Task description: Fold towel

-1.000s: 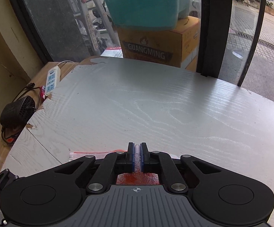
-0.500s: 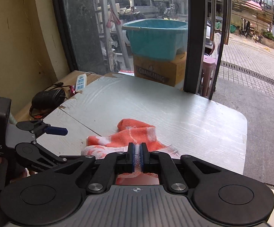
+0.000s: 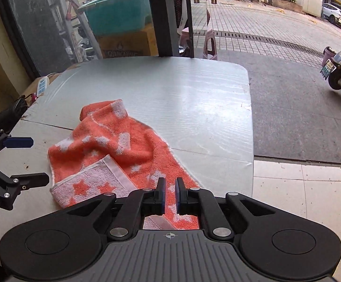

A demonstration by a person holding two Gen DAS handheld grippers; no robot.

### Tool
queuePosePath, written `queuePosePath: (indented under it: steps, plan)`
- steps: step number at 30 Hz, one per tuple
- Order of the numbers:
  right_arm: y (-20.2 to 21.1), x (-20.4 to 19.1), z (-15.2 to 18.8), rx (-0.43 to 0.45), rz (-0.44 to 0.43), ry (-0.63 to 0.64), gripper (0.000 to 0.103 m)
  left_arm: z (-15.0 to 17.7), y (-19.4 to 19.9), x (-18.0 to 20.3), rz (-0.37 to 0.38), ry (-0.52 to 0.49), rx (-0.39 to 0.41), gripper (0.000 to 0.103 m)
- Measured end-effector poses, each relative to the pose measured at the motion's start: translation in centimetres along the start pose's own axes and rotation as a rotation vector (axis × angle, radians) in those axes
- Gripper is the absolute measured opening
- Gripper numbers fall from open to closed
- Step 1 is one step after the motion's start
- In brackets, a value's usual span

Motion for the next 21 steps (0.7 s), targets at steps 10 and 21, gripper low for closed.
queuePosePath:
  steps: [10,21]
  plan:
    - [-4.7,3.3,0.3,-0.117,0.071,-0.178,0.011,0.8,-4.3,5.6,0.081,-0.080,-0.098,0.100]
    - [-3.6,6.1,2.9,-0.099,0.057,-0.291,0.012,0.6,-4.1,5.6,0.090,-0.077,-0.070,0.082]
Point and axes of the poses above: each gripper's, at about its wrist camera, not at the fingertips, and y roughly against the way its jaws point, x to its right, z to its underside, the point moved 4 cm from there along -y, roughly the way its jaws point, and after that the axes turned 1 degree about z, right-handed, at the moved point
